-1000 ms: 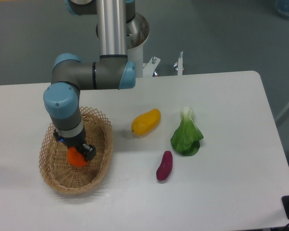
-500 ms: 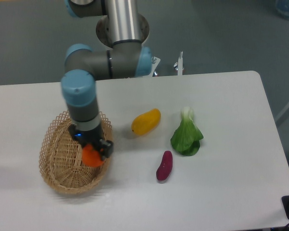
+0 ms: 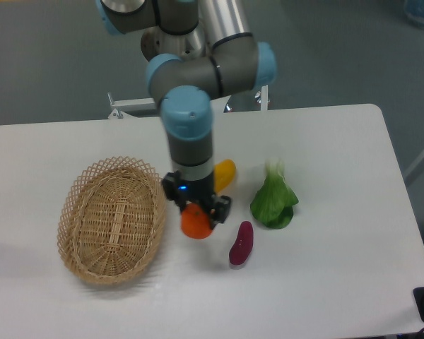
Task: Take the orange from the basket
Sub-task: 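Carry the orange over beside the green bok choy and hold it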
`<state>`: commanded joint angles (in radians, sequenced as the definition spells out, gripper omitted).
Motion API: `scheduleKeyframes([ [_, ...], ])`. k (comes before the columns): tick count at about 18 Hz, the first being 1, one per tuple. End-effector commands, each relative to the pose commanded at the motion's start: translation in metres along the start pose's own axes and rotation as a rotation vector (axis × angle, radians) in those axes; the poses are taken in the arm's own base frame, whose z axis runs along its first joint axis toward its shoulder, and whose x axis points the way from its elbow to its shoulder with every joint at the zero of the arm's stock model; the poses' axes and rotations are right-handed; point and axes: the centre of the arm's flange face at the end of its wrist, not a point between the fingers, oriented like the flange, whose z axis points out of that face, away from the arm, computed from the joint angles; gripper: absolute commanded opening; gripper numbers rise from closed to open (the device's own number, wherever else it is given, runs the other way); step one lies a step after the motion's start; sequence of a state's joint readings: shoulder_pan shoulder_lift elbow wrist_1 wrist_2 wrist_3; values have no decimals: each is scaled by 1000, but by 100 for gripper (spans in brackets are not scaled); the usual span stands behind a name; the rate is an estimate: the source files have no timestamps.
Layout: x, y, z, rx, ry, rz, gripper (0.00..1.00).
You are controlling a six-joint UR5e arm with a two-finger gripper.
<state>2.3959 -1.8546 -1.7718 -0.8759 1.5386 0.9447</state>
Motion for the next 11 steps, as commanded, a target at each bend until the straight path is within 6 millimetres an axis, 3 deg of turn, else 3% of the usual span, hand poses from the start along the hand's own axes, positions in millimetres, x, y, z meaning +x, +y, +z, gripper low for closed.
scheduleKeyframes([
  [2,-23,21,0,-8,-7,21,60],
  [7,-58,63,3,-45,17,52,60],
  [11,-72,73,-2,-46,3,97,60],
])
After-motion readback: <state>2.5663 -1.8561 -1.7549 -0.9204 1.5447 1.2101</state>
